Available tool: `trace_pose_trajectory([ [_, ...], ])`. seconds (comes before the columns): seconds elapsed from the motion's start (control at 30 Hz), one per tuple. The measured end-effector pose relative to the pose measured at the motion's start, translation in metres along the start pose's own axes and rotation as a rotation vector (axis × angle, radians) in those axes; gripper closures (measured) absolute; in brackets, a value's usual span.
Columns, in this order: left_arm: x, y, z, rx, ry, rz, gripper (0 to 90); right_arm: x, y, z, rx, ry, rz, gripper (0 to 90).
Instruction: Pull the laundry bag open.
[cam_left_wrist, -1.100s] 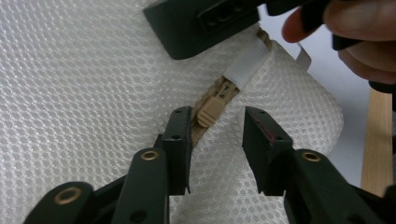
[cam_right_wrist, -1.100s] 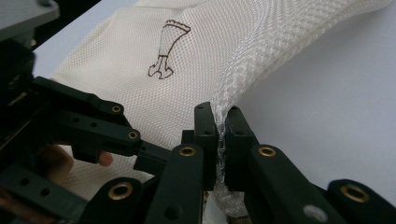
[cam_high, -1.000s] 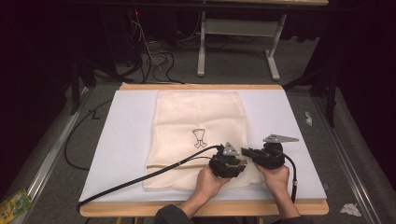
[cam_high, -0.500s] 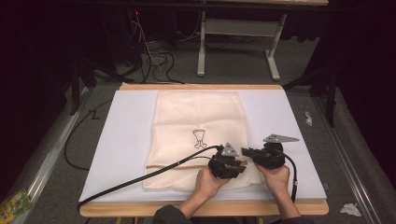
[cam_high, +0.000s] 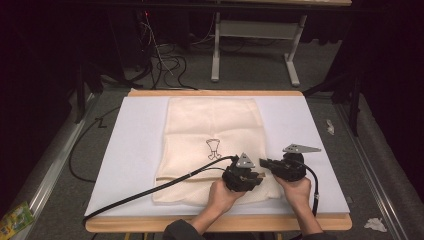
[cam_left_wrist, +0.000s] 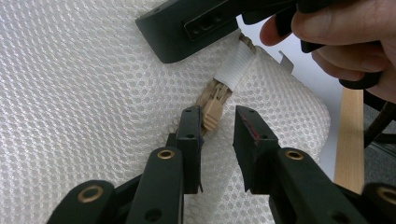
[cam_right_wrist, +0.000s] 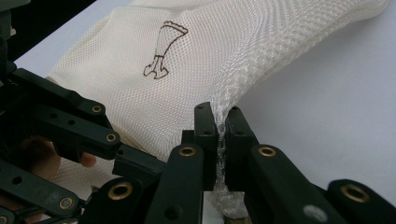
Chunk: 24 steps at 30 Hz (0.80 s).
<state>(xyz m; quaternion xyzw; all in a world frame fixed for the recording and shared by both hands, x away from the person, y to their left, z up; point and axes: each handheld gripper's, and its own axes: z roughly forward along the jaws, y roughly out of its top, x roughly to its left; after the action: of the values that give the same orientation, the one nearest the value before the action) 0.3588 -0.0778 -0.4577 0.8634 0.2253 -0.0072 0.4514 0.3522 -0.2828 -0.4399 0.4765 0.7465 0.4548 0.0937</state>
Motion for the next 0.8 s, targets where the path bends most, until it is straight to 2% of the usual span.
trace_pose_trajectory([
  [0.1, 0.0, -0.0012, -0.0007, -0.006, -0.011, -0.019, 73.2, 0.0, -0.0003, 0.0007, 0.0, -0.001, 0.002, 87.6],
  [0.17, -0.0005, -0.002, -0.0008, 0.001, 0.015, 0.002, 73.4, 0.0002, -0.0001, 0.001, -0.004, 0.001, 0.002, 87.5],
  [0.2, 0.0018, -0.0031, -0.0011, 0.006, 0.008, -0.011, 73.6, 0.0006, 0.0001, 0.0011, -0.001, 0.0, -0.001, 87.5],
  [0.27, 0.0023, -0.003, -0.0015, 0.003, 0.006, -0.01, 74.1, 0.0009, 0.0, 0.0014, 0.001, -0.002, -0.003, 87.5],
  [0.37, 0.0017, 0.0001, -0.0033, -0.033, -0.012, -0.025, 76.2, 0.0007, 0.0001, 0.0012, -0.002, 0.0, -0.002, 87.6],
  [0.43, 0.0018, 0.0007, -0.004, -0.039, -0.016, -0.024, 77.3, 0.0012, 0.0003, 0.0011, -0.002, -0.001, -0.002, 87.5],
  [0.53, 0.0035, -0.001, -0.0014, -0.011, 0.037, -0.019, 75.4, 0.0008, 0.0004, 0.0011, -0.003, -0.001, -0.003, 87.5],
  [0.8, 0.0051, -0.0018, 0.0022, -0.007, -0.002, -0.047, 73.6, 0.0017, 0.0007, 0.0016, -0.002, 0.0, -0.003, 87.5],
])
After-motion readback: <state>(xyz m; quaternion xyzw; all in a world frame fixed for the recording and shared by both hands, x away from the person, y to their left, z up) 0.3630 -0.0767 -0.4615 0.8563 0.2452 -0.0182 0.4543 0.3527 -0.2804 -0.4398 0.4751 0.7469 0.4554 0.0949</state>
